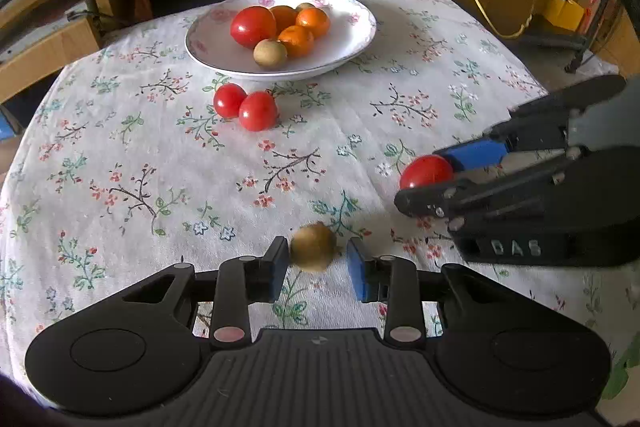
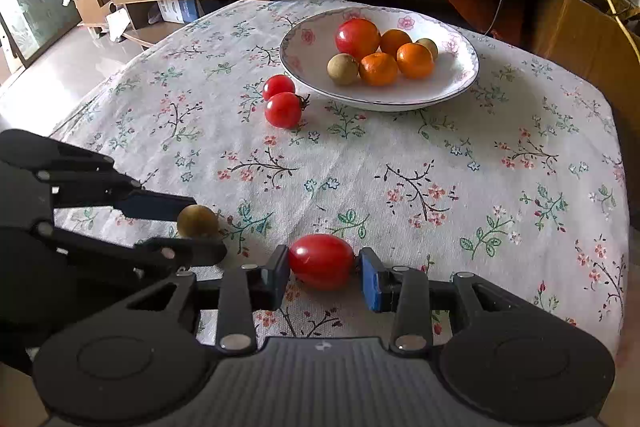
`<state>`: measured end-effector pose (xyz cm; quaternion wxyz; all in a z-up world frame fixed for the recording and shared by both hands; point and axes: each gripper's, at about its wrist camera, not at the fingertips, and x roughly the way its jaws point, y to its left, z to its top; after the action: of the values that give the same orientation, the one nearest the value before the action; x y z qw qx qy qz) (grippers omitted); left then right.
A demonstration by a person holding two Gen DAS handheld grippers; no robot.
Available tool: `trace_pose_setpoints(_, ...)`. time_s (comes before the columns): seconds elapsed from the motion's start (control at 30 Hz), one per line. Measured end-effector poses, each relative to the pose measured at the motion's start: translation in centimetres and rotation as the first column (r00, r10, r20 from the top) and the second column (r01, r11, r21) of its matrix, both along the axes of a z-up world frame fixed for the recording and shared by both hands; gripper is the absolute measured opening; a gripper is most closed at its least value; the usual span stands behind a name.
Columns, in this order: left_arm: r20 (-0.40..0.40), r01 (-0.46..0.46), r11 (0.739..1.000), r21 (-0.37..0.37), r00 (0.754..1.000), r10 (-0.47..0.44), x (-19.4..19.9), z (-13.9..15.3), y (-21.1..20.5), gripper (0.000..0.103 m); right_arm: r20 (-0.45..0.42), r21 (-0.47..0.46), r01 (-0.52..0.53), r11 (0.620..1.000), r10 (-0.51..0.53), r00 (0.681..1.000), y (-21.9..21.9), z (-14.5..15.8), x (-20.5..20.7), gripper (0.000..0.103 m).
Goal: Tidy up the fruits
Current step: 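Carry the red tomato and tan fruit over the white bowl with both grippers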
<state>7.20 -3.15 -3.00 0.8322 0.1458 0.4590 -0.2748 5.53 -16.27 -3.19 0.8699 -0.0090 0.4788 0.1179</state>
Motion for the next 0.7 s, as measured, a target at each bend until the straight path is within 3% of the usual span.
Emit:
trace_pose_setpoints(0.2, 0.005, 0.003, 1.0, 0.012, 1.0, -0.003, -0.4, 0.0, 0.0, 0.031, 0.001, -0.004, 0.002, 1.0, -0.002, 1.0, 0.0, 0.2, -0.2, 0.038)
trace_pose_setpoints(0.7, 0.032, -0.013, 0.999, -0.043, 0.999, 0.015, 0.4, 1.4, -0.2, 0.031, 0.054, 0.027, 0.035, 0.999, -0.036, 0.998, -0.7, 2.0, 0.1, 0.038)
